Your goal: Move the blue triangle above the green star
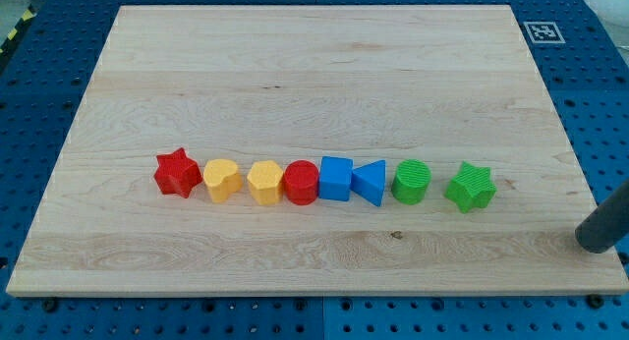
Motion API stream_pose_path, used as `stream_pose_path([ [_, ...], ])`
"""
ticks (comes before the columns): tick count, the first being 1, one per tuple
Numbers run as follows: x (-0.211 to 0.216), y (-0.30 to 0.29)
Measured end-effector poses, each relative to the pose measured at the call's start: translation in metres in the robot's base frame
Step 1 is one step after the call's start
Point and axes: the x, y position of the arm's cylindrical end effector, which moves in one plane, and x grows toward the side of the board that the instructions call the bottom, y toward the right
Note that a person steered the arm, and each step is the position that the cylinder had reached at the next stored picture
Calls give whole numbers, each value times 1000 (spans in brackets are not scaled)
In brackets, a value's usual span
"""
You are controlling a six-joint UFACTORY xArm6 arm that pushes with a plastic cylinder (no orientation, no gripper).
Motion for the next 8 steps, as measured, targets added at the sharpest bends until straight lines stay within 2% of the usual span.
stream_pose_path([
  [1,0,-7],
  [4,-5,-148],
  [5,-16,-175],
  [7,-19,-194],
  [8,-24,-228],
])
